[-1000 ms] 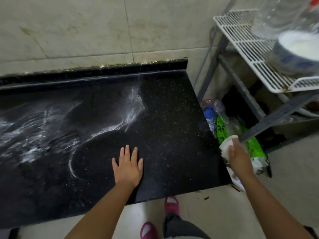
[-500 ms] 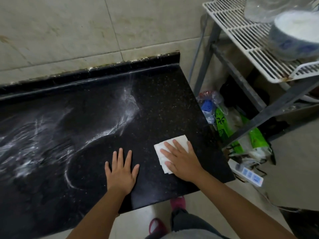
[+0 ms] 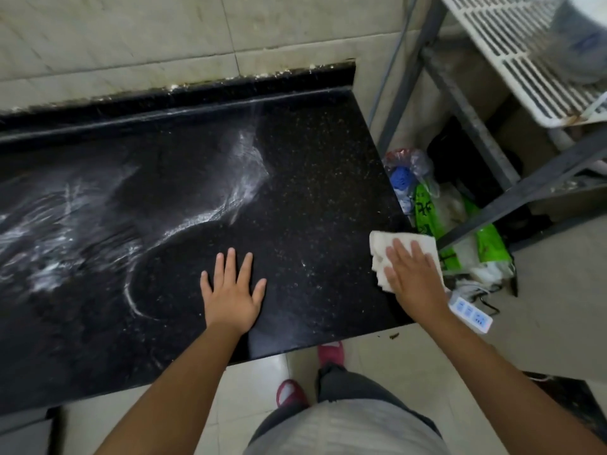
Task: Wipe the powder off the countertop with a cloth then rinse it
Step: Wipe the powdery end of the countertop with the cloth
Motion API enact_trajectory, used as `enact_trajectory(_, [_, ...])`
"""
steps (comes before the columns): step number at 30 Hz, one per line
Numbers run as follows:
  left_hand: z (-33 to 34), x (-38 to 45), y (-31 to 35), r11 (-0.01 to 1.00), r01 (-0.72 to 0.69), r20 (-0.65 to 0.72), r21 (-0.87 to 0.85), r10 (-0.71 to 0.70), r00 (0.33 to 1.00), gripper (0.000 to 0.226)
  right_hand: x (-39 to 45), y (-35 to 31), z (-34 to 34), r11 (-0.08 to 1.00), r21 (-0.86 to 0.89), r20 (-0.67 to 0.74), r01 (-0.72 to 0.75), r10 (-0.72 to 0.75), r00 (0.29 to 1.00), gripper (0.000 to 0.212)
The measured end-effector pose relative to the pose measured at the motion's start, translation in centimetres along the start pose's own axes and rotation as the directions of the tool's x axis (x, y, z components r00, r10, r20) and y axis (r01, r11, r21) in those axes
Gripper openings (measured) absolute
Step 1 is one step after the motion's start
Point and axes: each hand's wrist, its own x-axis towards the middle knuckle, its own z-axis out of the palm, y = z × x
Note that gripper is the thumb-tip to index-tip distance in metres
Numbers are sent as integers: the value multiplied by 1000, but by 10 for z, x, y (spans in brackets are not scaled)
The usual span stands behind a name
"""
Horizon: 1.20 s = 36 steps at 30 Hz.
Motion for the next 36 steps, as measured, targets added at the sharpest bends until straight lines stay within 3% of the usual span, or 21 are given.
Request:
enact_trajectory(2, [2,0,-1,1000,-3,-16,-4,3,1000,57,-26,-7,9,995,-75,3,66,-66,998,68])
enact_trajectory(8, [0,-1,-7,995,-16,-49,-97,11,999,56,-63,-49,30,951,-106,52,291,-287,957,48])
enact_trajectory(12, [0,-11,-22,979,73,-127,-189,-98,987,88,-23,-80,26,920,-166,138,356,-336,932,54])
enact_trajectory(15, [5,-13,-31,967,134,-153,-214,-169,974,93,25,-109,7,903,-202,176,380,-349,921,72])
enact_trajectory(17, [5,-11,-34,958,162,-162,-237,-203,966,92,60,-126,-2,873,-171,225,457,-417,880,69])
enact_trajectory(19, [5,-6,-33,953,179,-170,-246,-224,960,92,97,-138,-7,917,-80,261,390,-358,896,52])
enact_trajectory(22, [6,-3,-32,948,191,-188,-254,-242,952,88,126,-151,-14,943,-58,266,326,-301,916,49])
enact_trajectory(28, [5,-1,-32,938,207,-195,-279,-266,944,51,39,-112,8,894,-146,187,425,-397,899,57])
enact_trajectory(30, [4,1,-28,937,205,-205,-282,-268,941,50,6,-71,15,931,-132,171,341,-318,933,47])
enact_trajectory(33, [-1,8,-19,940,192,-220,-282,-258,941,54,-18,-17,12,987,-75,128,143,-132,983,52])
enact_trajectory(36, [-3,16,-14,946,195,-199,-260,-250,948,49,0,-9,2,997,-72,134,-8,18,991,64])
